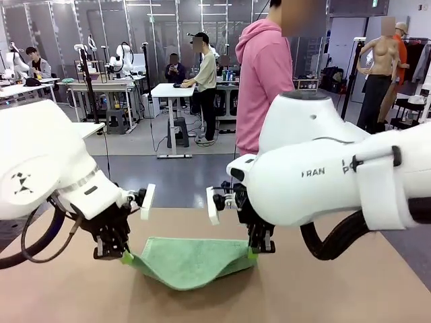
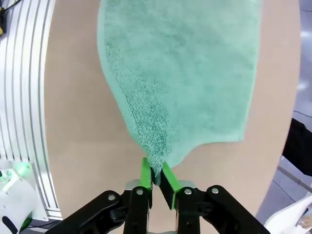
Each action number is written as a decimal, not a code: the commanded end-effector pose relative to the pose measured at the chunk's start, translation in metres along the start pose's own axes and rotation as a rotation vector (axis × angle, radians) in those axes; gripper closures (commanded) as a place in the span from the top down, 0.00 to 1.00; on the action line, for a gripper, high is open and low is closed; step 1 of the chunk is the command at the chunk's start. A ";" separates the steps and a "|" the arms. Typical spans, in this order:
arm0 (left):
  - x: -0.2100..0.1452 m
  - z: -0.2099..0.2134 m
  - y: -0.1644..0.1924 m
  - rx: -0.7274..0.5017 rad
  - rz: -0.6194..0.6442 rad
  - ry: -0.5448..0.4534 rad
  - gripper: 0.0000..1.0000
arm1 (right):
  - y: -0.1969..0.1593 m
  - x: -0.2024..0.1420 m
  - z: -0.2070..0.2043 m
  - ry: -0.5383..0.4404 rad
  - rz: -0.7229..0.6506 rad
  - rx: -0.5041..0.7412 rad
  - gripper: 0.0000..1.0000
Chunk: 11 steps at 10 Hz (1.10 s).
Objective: Fold the towels and place them in the basket.
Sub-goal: When a person lays out a Towel with hook on the table, fold it in half twice.
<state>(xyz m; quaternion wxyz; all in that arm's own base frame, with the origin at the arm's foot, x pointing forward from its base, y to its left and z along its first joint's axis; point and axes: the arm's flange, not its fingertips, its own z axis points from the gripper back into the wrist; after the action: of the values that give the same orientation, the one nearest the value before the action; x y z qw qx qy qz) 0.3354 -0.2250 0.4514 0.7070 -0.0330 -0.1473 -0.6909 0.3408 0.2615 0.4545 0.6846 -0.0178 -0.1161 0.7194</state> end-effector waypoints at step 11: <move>0.019 -0.032 0.143 -0.117 0.031 -0.004 0.08 | -0.105 -0.010 -0.035 -0.022 -0.134 0.183 0.11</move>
<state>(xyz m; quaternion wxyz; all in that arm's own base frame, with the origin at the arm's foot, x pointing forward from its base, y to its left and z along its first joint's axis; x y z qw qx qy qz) 0.4557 -0.2367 0.4460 0.7164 -0.0427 -0.1240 -0.6852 0.4342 0.2534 0.4356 0.7294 0.0344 -0.0735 0.6793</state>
